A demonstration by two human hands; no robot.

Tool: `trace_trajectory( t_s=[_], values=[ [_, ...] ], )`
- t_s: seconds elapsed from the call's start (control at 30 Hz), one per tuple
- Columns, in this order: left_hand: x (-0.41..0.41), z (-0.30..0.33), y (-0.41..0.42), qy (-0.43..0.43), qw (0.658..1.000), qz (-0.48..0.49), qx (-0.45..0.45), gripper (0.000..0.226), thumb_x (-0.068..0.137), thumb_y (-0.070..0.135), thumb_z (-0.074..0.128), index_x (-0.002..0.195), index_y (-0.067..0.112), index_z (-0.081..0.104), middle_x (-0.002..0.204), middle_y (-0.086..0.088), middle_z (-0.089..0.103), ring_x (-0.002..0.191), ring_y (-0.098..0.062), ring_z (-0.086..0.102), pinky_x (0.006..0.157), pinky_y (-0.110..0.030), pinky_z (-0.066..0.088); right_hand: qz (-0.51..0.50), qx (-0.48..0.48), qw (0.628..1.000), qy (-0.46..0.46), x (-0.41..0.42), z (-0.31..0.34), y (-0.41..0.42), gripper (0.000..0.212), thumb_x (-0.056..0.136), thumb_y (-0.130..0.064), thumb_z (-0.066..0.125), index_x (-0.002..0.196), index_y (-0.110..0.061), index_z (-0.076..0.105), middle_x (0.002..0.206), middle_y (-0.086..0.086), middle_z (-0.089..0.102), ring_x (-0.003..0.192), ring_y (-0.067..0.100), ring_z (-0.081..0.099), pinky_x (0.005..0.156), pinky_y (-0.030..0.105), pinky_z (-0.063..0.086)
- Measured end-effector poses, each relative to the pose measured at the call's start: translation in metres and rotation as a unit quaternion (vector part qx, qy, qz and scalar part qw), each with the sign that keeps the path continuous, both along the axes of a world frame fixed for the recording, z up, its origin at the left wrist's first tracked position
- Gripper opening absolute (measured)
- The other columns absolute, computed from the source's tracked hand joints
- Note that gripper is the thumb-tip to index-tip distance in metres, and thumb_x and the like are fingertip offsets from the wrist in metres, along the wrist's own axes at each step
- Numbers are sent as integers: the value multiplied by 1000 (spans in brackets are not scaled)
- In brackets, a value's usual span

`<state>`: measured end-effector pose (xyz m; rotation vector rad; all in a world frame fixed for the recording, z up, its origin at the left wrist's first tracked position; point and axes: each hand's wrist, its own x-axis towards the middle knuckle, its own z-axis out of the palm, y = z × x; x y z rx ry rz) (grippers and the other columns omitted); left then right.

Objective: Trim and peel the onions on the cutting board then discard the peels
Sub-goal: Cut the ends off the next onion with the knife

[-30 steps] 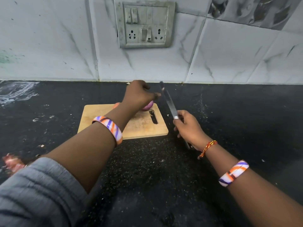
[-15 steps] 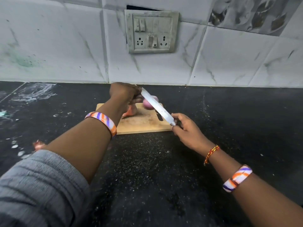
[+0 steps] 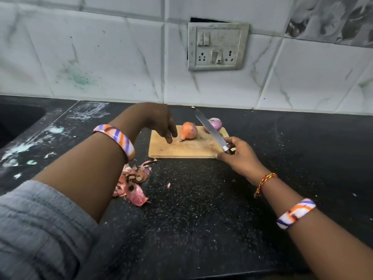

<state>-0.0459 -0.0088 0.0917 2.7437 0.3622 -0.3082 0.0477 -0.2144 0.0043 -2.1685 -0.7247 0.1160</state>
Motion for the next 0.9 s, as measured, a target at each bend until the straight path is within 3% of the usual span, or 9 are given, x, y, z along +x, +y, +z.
trace_trajectory(
  t_s=[0.1,0.17,0.23,0.33,0.43,0.53,0.63,0.77,0.9],
  values=[
    [1,-3,4,-111,993,39,-9,23,73,27,75,80,5,72,77,-3,71,79,-13,62,67,-26,42,-52,0,999,-8,-1,4,-2,43,77,-6,70,119,-12,57,99,2,55,88,15,51,79,32,47],
    [6,-4,0,-101,995,9,-6,24,75,27,73,93,11,71,94,-4,70,94,-16,61,77,-28,43,-101,28,994,18,4,5,-7,32,79,-1,64,110,-12,61,86,3,58,74,17,54,66,34,49],
    [12,-7,-10,-69,997,-27,-12,39,79,21,70,117,20,61,117,-4,61,112,-20,55,91,-29,40,-146,89,982,84,11,9,-13,13,84,-3,57,95,-8,63,71,3,54,58,14,47,49,28,41],
    [28,-15,-29,-80,992,-69,-65,43,83,16,66,124,14,56,120,-6,62,108,-21,59,92,-31,45,-212,151,952,161,25,18,-26,10,87,-12,60,77,-12,57,68,4,50,52,11,41,42,21,37],
    [47,-28,-54,-87,985,-95,-112,43,86,14,61,128,12,51,122,-8,61,105,-20,60,80,-26,49,-235,163,939,193,45,23,-40,10,90,-18,58,89,-8,56,68,2,47,54,11,43,44,21,40],
    [71,-41,-73,-142,983,-67,-92,58,87,13,60,139,12,35,136,-8,49,115,-21,52,84,-21,37,-211,151,935,241,66,25,-46,14,96,-15,49,102,-3,53,67,5,52,55,14,52,39,19,47],
    [99,-53,-82,-143,986,-56,-64,59,86,11,61,139,10,34,136,-9,48,121,-23,49,84,-20,34,-182,135,940,254,88,25,-43,11,96,-10,46,101,-3,52,83,13,64,69,20,62,56,23,54],
    [125,-69,-85,-89,992,-63,-63,54,85,18,62,134,9,41,121,-6,59,109,-20,55,82,-20,39,-152,122,967,164,119,20,-28,7,95,-5,43,99,-10,47,104,16,66,90,24,65,78,31,54],
    [139,-82,-90,-102,991,-62,-65,42,87,18,59,127,9,52,118,-5,61,103,-17,56,81,-19,39,-75,-31,994,77,147,5,-7,20,91,-9,51,108,-11,42,112,13,63,102,27,62,93,38,49]
  ],
)
